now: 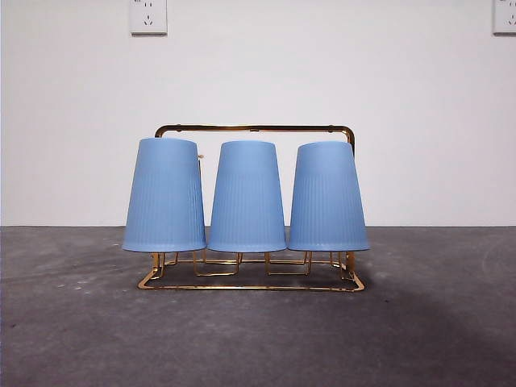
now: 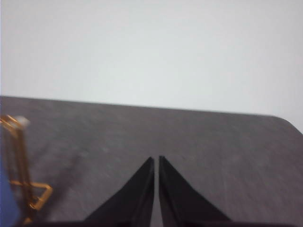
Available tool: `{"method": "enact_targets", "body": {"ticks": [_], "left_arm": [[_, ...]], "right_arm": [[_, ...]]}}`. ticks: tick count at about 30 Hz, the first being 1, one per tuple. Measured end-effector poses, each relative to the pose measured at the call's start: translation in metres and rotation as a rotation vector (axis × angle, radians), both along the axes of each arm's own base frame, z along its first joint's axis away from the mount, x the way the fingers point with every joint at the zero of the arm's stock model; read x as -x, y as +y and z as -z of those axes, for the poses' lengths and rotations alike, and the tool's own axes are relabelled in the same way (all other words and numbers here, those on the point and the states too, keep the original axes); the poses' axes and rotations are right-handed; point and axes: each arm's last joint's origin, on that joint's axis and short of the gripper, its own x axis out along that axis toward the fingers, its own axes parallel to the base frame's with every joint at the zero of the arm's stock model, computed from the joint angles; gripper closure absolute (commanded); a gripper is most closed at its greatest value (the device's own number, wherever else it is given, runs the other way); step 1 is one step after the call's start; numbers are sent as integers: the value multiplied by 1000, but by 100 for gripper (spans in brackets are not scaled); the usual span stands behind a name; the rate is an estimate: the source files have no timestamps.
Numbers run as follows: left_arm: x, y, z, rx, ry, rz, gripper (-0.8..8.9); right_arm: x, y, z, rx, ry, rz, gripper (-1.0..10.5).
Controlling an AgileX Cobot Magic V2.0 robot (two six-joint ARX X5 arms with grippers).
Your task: Pick the top cup and place it on cupholder, pick up the mid cup and place it on cupholder, last pick the bottom cup and place it on cupholder.
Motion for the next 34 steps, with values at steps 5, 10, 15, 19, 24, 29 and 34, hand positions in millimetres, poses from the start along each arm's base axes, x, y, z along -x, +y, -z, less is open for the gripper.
{"method": "enact_targets", "body": {"ticks": [5, 10, 15, 19, 24, 29, 34], "left_arm": [[0, 0, 0, 0, 0, 0, 807], [0, 0, 0, 0, 0, 0, 807], [0, 0, 0, 0, 0, 0, 807], [0, 0, 0, 0, 0, 0, 807], [0, 0, 0, 0, 0, 0, 807], [0, 0, 0, 0, 0, 0, 807], [0, 0, 0, 0, 0, 0, 807]], "right_arm": [[3, -1, 33, 7, 13, 11, 935], [1, -1, 59, 12, 42, 11, 935], [-1, -1, 85, 23, 146, 7, 935], [-1, -1, 85, 23, 147, 6, 935], [-1, -1, 85, 22, 143, 7, 935], [-1, -1, 85, 22, 143, 7, 935], [-1, -1, 85, 22, 143, 7, 935]]}}
